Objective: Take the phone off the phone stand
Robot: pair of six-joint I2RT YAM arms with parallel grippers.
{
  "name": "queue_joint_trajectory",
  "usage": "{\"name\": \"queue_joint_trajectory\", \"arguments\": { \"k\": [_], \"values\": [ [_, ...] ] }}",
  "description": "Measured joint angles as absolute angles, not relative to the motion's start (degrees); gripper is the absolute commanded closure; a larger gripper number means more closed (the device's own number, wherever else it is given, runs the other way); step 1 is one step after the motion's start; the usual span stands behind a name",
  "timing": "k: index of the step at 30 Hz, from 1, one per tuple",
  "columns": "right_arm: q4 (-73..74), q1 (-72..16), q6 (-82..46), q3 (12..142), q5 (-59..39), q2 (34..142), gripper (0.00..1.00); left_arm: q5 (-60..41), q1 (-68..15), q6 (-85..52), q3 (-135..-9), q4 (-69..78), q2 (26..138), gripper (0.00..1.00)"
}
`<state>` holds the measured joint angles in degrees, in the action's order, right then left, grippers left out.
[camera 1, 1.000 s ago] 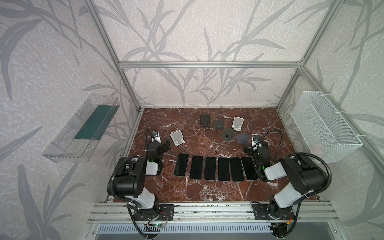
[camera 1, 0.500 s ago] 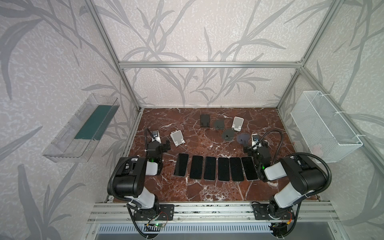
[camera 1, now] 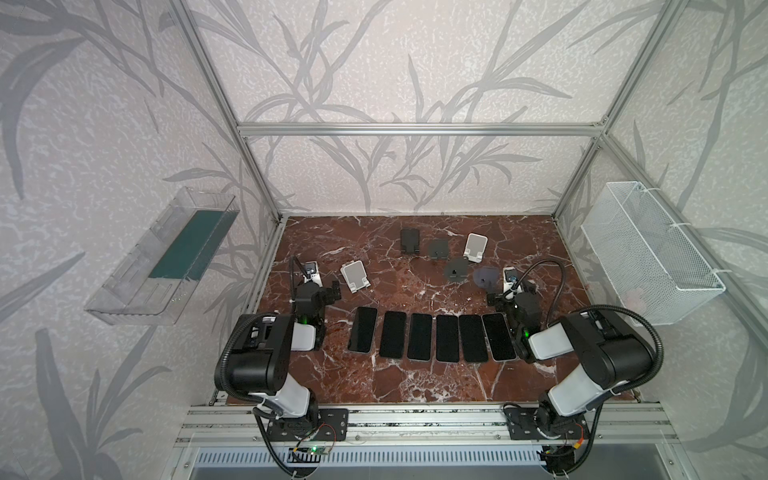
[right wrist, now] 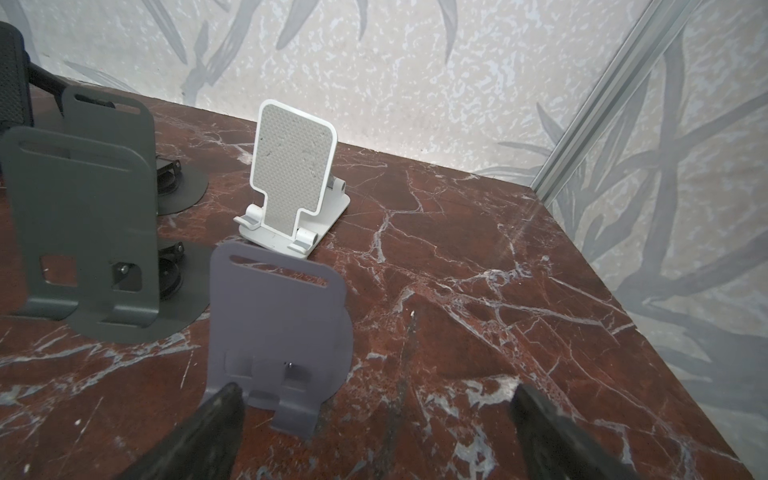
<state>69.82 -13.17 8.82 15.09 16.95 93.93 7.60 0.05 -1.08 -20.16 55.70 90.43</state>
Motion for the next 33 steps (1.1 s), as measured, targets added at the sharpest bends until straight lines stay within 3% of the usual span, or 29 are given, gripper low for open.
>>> {"name": "queue_joint_trajectory", "arguments": {
  "k": [33],
  "values": [
    [61.7,-10.0,7.3,19.2,12.4,92.9,0.01,7.6,0.1,-1.1,-20.2,55.7,90.4,0.01]
  ]
}}
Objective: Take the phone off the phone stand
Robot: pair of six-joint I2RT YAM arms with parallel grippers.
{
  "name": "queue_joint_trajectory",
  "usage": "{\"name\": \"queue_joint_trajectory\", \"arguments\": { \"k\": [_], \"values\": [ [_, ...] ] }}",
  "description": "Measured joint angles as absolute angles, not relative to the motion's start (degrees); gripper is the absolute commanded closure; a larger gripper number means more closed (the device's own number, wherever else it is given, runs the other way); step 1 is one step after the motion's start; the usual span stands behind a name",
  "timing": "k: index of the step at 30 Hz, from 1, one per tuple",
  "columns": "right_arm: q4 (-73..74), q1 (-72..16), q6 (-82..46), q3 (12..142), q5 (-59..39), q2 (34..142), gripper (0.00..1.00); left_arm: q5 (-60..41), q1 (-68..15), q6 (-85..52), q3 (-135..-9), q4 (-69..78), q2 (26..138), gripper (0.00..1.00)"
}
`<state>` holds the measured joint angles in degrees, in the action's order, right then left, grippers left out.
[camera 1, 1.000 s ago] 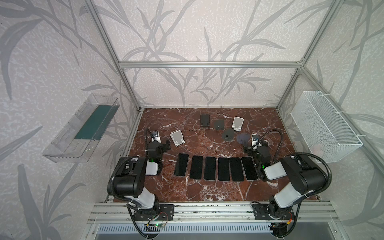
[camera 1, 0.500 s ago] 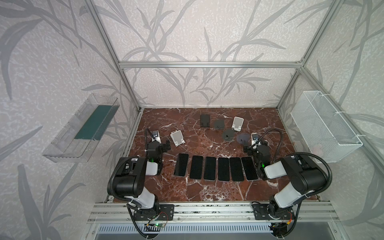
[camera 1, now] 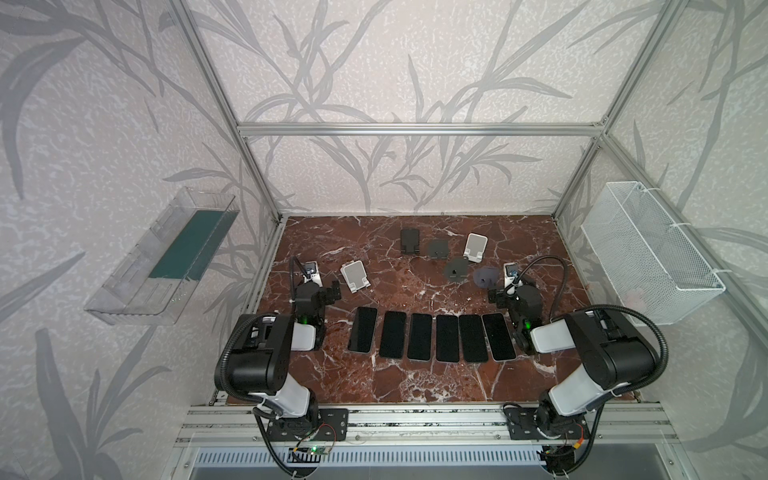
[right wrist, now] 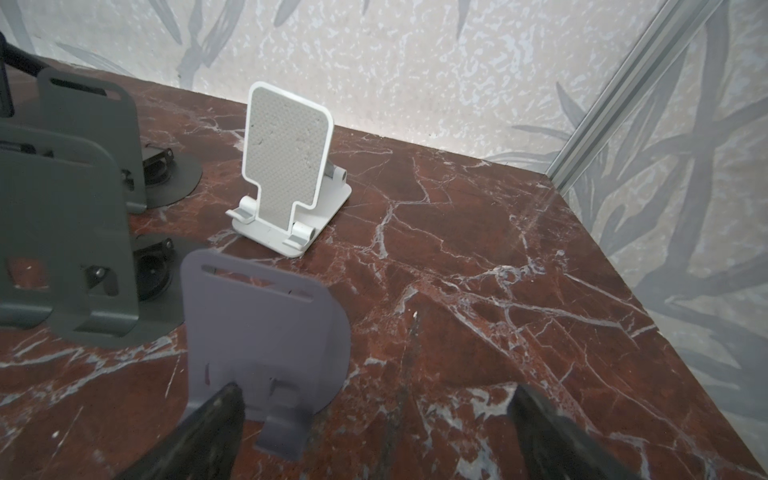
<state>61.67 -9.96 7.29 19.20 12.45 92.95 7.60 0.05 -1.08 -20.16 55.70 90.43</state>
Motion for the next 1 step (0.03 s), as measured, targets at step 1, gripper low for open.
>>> {"name": "queue_joint_trajectory", "arguments": {
  "k": [1],
  "values": [
    [61.4,-9.8,7.1,19.2,12.2,92.8,0.01,7.6,0.1,-1.1,-20.2,55.7,90.5,0.01]
  ]
}}
